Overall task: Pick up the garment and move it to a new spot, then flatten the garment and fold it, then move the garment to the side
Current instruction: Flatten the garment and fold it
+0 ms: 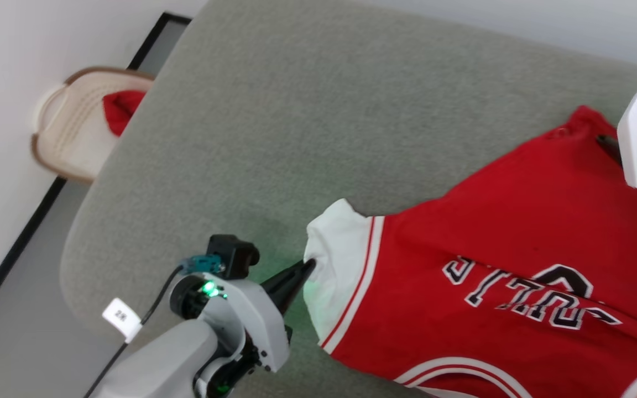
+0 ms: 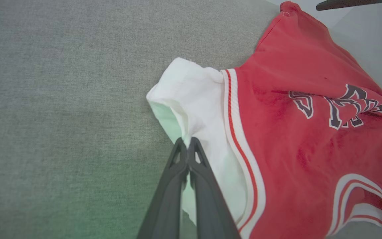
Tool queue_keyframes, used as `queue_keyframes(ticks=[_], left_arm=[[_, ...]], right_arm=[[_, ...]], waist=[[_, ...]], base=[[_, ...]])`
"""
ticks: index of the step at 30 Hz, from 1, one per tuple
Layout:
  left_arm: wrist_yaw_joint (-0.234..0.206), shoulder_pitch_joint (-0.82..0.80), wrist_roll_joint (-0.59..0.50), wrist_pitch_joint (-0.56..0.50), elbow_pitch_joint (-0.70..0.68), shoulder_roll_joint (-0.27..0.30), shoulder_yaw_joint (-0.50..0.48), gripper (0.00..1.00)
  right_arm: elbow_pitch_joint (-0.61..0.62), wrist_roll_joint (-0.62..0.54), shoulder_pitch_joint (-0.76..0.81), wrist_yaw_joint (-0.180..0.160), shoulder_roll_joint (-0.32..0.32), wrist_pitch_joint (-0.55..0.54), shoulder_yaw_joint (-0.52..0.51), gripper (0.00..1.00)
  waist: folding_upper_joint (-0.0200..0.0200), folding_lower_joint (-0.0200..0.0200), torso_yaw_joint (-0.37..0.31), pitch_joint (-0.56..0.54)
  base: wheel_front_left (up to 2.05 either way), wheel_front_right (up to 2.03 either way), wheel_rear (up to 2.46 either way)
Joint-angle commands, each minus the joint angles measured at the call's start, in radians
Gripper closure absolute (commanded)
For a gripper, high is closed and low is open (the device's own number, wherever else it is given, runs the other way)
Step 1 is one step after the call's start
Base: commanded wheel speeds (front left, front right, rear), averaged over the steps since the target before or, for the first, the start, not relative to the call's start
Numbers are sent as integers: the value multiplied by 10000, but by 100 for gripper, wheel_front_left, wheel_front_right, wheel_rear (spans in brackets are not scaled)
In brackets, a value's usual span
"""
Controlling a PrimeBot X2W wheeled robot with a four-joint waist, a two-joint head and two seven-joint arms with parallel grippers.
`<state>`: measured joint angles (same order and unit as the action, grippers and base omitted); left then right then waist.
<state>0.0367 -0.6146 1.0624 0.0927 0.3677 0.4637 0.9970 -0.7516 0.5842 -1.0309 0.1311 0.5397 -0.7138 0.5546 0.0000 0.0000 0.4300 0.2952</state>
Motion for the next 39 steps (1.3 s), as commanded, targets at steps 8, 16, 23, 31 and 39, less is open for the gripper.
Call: queue_keyframes(ticks=[8,16,23,31,39], left_arm=[[516,-536,-125,222,866,-648,168,100],[784,-690,7,444,1544,-903,281,100],[884,-853,122,512,1896,-886,372,100],[947,-1687,275,-197,1664,-71,268,100],[770,-3360,207,-1640,893,1212,-98,100]], right_arm=[[-1238,310,-658,-7,148,-379,762,0],[-2702,771,-405,-1,-93,-2165,1206,100],[-2980,743,-900,-12,-30,-1891,1055,100],[-2417,888,-1593,-10,-392,-867,1036,100],[-1378,1093,-2081,-10,-300,246,1371,100]], waist=[[0,0,800,793],[0,0,855,841],[0,0,683,801],[0,0,42,187],[0,0,-779,-705]], base=[[0,0,0],[0,0,0],[0,0,0],[0,0,0],[0,0,0]])
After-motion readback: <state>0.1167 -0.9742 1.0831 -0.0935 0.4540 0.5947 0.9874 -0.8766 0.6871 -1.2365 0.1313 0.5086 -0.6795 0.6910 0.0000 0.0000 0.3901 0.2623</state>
